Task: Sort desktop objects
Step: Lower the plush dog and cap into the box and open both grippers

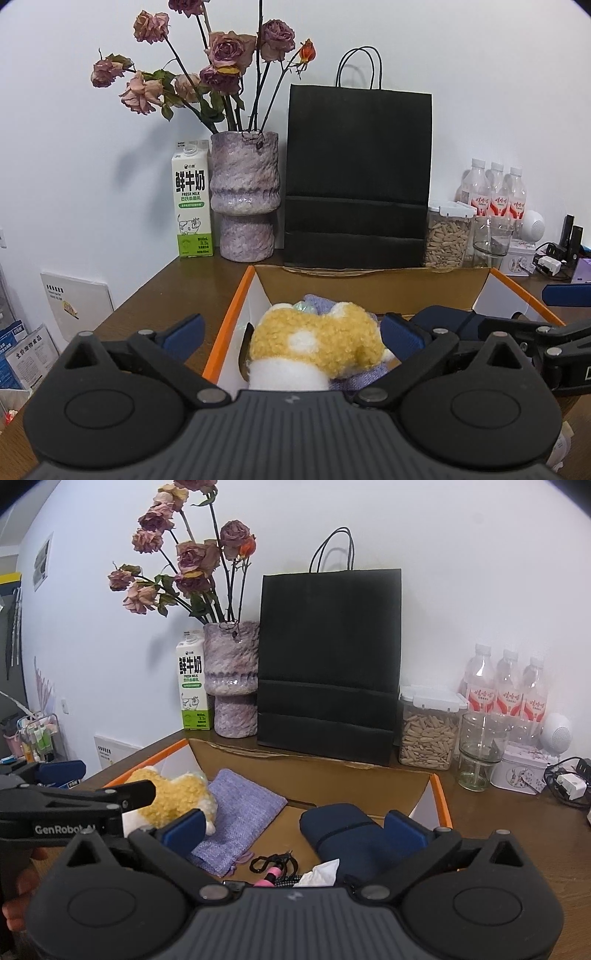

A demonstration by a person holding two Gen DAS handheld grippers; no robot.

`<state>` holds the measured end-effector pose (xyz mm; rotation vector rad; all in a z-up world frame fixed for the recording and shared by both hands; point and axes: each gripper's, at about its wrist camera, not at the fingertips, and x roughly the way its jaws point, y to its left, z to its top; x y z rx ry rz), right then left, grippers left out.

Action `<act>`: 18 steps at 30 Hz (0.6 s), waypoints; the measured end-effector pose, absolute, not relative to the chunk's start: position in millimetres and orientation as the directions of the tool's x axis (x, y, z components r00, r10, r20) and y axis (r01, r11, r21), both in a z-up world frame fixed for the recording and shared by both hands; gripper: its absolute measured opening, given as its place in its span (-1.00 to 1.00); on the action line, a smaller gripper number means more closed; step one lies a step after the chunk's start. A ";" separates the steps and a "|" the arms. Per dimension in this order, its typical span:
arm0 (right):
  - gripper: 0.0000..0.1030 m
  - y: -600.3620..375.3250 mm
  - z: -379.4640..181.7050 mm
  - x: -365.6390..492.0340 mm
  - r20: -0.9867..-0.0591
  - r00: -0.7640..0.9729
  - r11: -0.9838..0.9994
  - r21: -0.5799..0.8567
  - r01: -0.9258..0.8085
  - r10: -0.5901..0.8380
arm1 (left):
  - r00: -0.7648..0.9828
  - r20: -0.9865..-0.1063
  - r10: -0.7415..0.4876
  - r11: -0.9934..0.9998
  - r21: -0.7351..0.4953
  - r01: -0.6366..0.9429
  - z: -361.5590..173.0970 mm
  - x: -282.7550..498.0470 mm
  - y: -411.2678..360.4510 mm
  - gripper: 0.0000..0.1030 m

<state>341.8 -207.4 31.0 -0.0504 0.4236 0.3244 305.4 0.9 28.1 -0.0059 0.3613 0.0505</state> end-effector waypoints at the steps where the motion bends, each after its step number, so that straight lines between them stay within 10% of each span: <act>1: 1.00 -207.4 32.0 341.0 -0.409 0.862 0.947 0.019 -0.319 0.299 | 0.935 -0.352 0.048 0.999 0.003 -0.050 29.2 304.8 0.5 1.00; 18: 1.00 -203.6 50.7 307.6 -0.382 0.873 0.945 0.000 -0.327 0.302 | 0.944 -0.326 0.056 0.998 0.001 -0.059 47.1 274.1 0.8 1.00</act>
